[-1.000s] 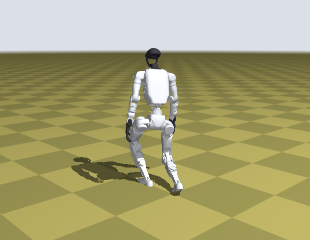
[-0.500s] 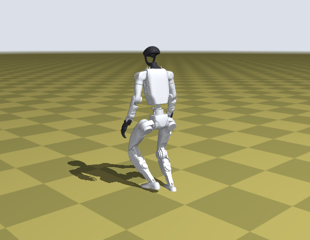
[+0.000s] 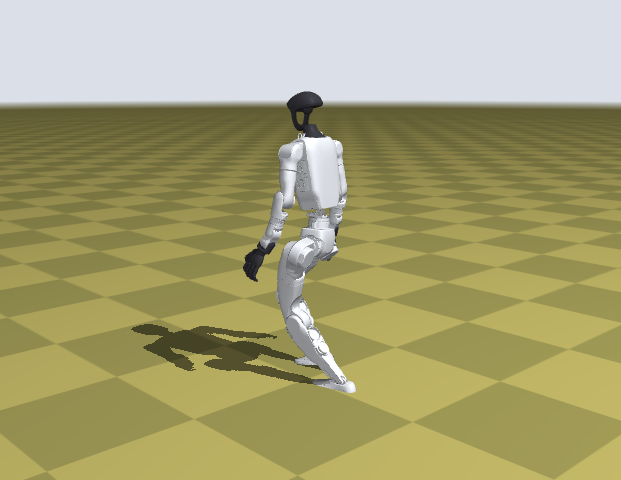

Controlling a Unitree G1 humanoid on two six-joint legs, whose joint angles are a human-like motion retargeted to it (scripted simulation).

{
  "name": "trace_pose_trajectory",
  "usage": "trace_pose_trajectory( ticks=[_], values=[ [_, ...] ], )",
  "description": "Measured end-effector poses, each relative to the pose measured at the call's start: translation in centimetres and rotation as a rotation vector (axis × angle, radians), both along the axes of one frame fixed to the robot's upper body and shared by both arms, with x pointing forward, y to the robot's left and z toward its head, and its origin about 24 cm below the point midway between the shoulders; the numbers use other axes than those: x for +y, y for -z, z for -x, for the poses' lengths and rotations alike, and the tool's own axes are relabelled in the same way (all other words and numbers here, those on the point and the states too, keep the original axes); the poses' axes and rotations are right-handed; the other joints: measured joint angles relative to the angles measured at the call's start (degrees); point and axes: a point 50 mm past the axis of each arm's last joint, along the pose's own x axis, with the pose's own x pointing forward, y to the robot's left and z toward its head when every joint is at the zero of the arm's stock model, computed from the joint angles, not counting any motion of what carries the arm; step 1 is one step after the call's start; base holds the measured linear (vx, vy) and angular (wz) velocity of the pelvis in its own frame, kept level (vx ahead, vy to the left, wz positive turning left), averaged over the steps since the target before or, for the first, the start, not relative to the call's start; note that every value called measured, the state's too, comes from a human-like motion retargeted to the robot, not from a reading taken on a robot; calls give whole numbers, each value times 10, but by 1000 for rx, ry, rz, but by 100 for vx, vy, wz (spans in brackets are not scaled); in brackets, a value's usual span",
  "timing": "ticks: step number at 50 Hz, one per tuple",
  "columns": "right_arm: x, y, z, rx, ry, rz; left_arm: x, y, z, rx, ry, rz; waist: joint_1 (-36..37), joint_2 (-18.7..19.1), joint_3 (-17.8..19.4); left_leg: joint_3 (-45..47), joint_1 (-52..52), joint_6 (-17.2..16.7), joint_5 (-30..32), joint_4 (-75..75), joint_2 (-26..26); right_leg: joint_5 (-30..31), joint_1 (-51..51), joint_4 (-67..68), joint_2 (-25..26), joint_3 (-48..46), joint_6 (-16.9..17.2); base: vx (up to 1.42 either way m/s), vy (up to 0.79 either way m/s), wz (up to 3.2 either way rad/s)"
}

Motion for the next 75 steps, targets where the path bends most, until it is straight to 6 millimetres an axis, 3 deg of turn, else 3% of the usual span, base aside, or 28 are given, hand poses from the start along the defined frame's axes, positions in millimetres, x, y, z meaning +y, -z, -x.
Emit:
trace_pose_trajectory(
  ticks=[5, 10, 13, 15, 18, 25, 31, 35, 40, 42, 44, 46, 48, 52, 57, 65, 68, 71, 75],
  values=[
    [-2, 2, 7, 17, 15, 29, -16, -18, -38, -146, 77, -6, 1, 40, -3, -8, 38, -19, -5, 17, 50, 11, 17, -121, 88, 15, 11, 37, -1, 87],
    [-7, 4, 17, 60, 38, 53, -33, -17, -41, -160, 119, 47, 12, 102, 2, -27, 51, -60, 1, 145, 117, 9, 60, -114, 159, -18, -29, 24, -4, 63],
    [-14, 4, 19, 74, 53, 65, -48, -10, -32, -111, 165, 96, 22, 148, 2, -30, 7, -117, 142, 281, 170, -10, 76, -109, 201, -44, -66, 7, -5, 63],
    [-19, 2, 17, 73, 54, 76, -57, -5, -26, -70, 207, 124, 29, 166, -2, -23, -43, -135, 240, 369, 199, -32, 80, -105, 216, -53, -90, 1, -5, 79],
    [-24, -2, 9, 57, 51, 94, -64, 2, -15, -9, 255, 144, 41, 171, -13, -3, -132, -105, 281, 467, 244, -59, 91, -112, 215, -55, -108, 0, -7, 98],
    [-26, -16, -21, -46, 10, 108, -60, 13, 14, 77, 251, 140, 68, 142, -32, 59, -303, -30, 169, 470, 267, -109, 165, -149, 185, -45, -95, 0, -3, 103],
    [-21, -30, -48, -142, -65, 134, -51, 20, 37, 125, 178, 130, 76, 104, -36, 101, -363, -33, 108, 238, 210, -151, 247, -194, 143, -45, -75, 2, 2, 85],
    [-14, -33, -57, -157, -117, 151, -47, 24, 49, 163, 158, 112, 74, 79, -49, 101, -370, -33, 90, 91, 154, -164, 280, -214, 111, -50, -66, 0, 2, 68],
    [-3, -22, -43, -97, -167, 135, -46, 27, 61, 211, 157, 89, 71, 43, -56, 111, -359, -2, 105, 139, 112, -170, 307, -122, 69, -44, -48, 1, 0, 58],
    [4, -14, -32, -50, -192, 105, -43, 28, 63, 227, 154, 70, 64, 10, -63, 125, -329, 16, 107, 126, 71, -120, 310, -69, 28, -35, -22, 4, 4, 71],
    [11, -5, -19, 4, -211, 76, -42, 28, 62, 226, 154, 52, 54, -16, -65, 133, -304, 33, 99, 118, 35, -32, 292, 10, -11, -27, 2, -1, 5, 63],
    [16, 1, -8, 50, -229, 53, -40, 26, 55, 204, 160, 30, 42, -34, -67, 136, -277, 47, 87, 103, 5, 55, 257, 89, -46, -18, 15, -2, 6, 50],
    [19, 5, 0, 84, -245, 42, -38, 22, 43, 166, 169, 5, 31, -43, -68, 132, -246, 55, 73, 83, -15, 99, 217, 149, -75, -11, 10, -1, 6, 42],
    [19, 10, 11, 120, -250, 45, -36, 11, 13, 65, 176, -44, 7, -38, -65, 106, -174, 55, 45, 37, -31, 59, 135, 198, -106, -10, -21, 0, 5, 38],
    [17, 12, 22, 136, -225, 63, -36, -8, -27, -82, 160, -83, -14, -10, -56, 72, -96, 42, 13, -3, -19, -25, 44, 112, -87, -28, -37, 0, 0, 36],
    [12, 14, 36, 163, -170, 72, -49, -34, -69, -260, 206, -97, -14, 31, -72, 37, -27, 36, -5, -64, 14, -35, -41, -174, 22, -8, 12, -1, -1, 22],
    [10, 16, 43, 179, -155, 67, -55, -34, -69, -259, 228, -83, -10, 40, -74, 25, -7, 34, -20, -43, 21, -26, -40, -186, 44, -1, 11, -2, -1, 25],
    [10, 18, 51, 195, -133, 63, -60, -25, -56, -213, 236, -55, -6, 56, -66, 15, 12, 23, -36, 24, 41, -10, -20, -150, 69, -7, -1, -1, -1, 16],
    [4, 18, 56, 200, -100, 78, -62, -7, -26, -103, 239, -15, 11, 120, -57, 9, 15, -19, -24, 180, 135, 8, 23, -127, 149, -48, -33, 0, 0, 0]
  ],
)
